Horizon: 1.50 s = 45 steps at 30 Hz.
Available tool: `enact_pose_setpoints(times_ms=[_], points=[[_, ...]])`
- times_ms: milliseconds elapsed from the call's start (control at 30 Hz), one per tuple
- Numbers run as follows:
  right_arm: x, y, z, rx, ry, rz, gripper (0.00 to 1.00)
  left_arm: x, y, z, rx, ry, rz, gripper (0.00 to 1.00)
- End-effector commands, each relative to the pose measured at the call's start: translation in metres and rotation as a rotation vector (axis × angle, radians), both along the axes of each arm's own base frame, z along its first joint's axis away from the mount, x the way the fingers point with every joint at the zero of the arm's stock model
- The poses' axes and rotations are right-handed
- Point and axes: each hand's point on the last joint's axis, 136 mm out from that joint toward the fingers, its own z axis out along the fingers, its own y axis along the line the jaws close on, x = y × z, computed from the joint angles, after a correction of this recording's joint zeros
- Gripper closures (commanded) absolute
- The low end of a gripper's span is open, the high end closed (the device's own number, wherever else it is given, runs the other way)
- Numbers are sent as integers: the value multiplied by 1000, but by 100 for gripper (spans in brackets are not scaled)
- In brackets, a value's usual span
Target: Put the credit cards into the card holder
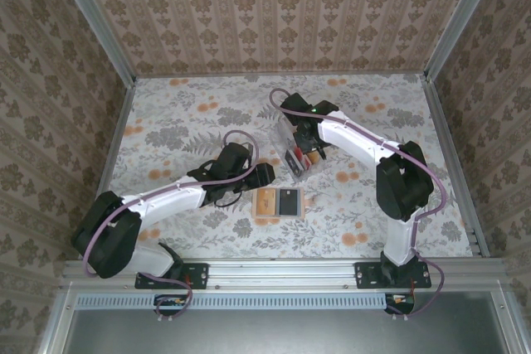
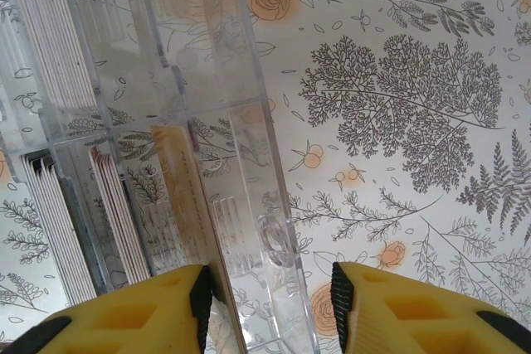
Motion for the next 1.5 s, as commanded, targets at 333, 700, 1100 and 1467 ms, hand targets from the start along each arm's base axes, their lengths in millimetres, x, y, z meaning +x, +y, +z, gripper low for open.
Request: enact_pose_setpoints(times_ms=[333, 700, 1100, 1467], points=[[0, -6, 21, -41, -35, 7, 73, 7, -8, 7, -12, -14, -18, 30], [-4, -2, 22, -15, -24, 8, 84, 5, -7, 3, -7, -2, -19, 31], [-15, 2, 37, 70, -31, -12, 87, 5, -5, 6, -7, -7, -14, 31], [-29, 8, 58, 221, -66, -59, 90, 4, -4, 10, -29, -8, 0, 30]])
